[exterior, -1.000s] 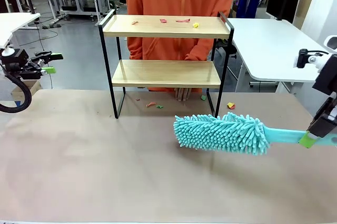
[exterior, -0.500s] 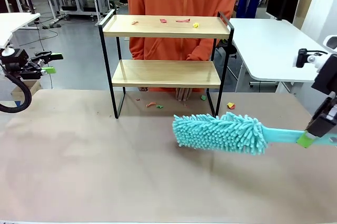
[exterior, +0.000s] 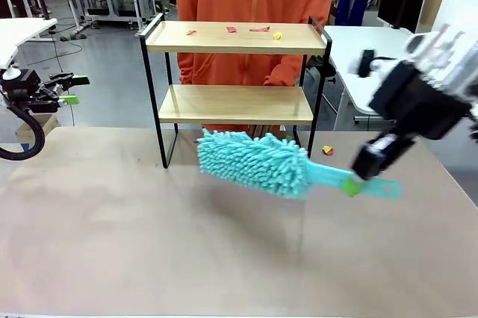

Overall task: Clean the shelf.
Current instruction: Clean the specific section of the Shelf indicated by the human with the Duster.

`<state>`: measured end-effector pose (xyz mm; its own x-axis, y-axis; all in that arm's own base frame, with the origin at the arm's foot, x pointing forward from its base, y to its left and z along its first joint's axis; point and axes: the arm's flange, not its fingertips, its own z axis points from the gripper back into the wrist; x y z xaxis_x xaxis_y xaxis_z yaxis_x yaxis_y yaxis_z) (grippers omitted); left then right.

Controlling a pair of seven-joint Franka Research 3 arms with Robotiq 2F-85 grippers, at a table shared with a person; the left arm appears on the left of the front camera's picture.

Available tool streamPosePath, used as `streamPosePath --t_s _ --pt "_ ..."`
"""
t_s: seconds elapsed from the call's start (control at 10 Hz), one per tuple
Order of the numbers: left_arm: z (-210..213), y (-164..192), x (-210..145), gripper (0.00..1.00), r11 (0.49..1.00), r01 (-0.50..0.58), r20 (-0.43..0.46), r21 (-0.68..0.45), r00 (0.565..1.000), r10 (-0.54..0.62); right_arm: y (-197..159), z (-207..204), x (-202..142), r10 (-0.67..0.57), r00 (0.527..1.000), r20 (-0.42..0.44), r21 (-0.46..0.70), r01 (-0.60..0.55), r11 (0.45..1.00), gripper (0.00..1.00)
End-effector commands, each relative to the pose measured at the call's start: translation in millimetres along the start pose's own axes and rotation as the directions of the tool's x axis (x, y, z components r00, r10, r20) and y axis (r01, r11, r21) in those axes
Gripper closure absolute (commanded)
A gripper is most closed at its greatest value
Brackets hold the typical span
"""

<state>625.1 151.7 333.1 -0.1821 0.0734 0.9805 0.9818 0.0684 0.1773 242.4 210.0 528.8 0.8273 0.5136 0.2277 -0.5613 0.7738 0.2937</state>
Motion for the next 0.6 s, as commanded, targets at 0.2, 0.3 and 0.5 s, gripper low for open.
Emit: streamPosePath --t_s 0.2,0.3,0.5 --pt "-1.2 -3.0 1.8 0.00 1.000 0.012 -0.010 -0.002 1.000 -0.012 56.9 -47.3 52.7 -0.134 0.983 0.127 -0.032 0.140 0.990 0.87" --pt "-1.2 -3.0 1.8 0.00 1.000 0.012 -0.010 -0.002 1.000 -0.012 60.2 -59.2 64.1 -0.166 0.975 0.151 -0.043 0.174 0.984 0.87" --pt "-1.2 -3.0 1.8 0.00 1.000 0.012 -0.010 -0.002 1.000 -0.012 57.8 -50.8 48.6 -0.123 0.987 0.100 -0.023 0.126 0.992 0.87"
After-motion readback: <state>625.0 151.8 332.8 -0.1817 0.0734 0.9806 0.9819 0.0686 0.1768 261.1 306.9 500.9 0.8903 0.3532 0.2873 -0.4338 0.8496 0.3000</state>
